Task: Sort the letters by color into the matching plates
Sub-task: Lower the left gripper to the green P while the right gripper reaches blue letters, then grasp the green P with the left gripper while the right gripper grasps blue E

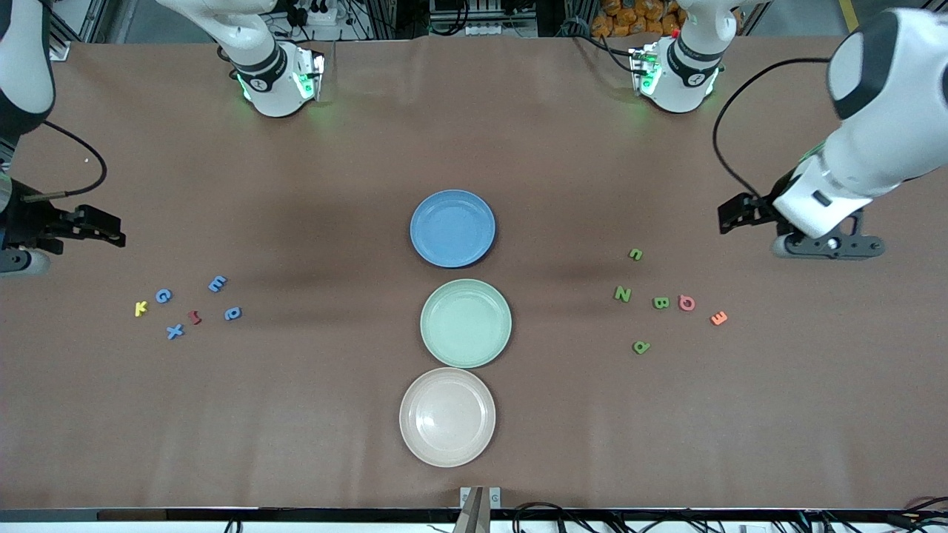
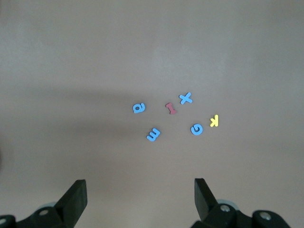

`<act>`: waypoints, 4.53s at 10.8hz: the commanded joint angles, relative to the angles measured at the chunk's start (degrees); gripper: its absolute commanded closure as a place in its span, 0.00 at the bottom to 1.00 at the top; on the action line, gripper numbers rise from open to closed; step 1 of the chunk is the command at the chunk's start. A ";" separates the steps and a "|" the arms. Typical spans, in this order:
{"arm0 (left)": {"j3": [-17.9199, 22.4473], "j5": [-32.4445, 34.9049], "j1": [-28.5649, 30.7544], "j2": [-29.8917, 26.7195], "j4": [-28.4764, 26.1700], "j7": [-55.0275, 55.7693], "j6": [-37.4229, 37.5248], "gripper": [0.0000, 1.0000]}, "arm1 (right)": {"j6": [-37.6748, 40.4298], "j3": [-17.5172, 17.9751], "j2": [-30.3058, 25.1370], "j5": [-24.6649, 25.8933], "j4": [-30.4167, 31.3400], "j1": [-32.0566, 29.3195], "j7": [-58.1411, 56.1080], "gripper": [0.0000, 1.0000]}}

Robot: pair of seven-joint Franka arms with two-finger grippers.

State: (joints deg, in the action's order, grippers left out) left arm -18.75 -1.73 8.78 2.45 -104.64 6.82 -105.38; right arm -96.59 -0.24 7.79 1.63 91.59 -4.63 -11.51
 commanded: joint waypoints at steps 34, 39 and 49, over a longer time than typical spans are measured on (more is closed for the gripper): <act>-0.67 19.75 -8.60 45.27 18.86 -33.54 -23.02 0.00 | -45.71 -0.64 17.52 -6.12 31.38 -5.21 20.38 0.46; -0.59 19.93 -8.43 46.41 18.95 -33.45 -24.87 0.00 | -45.71 -0.64 18.66 -6.03 30.58 -4.77 22.32 0.50; 1.08 21.41 -12.37 46.41 18.16 -9.68 -27.51 1.00 | -45.71 -0.64 19.80 -6.03 29.88 -4.60 22.32 0.70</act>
State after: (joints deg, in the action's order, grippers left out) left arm -18.20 17.31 -0.39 48.32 -87.04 -15.65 -132.56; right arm -142.30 -1.08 26.31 -5.47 122.67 -9.24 9.23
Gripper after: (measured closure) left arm 0.185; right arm 0.678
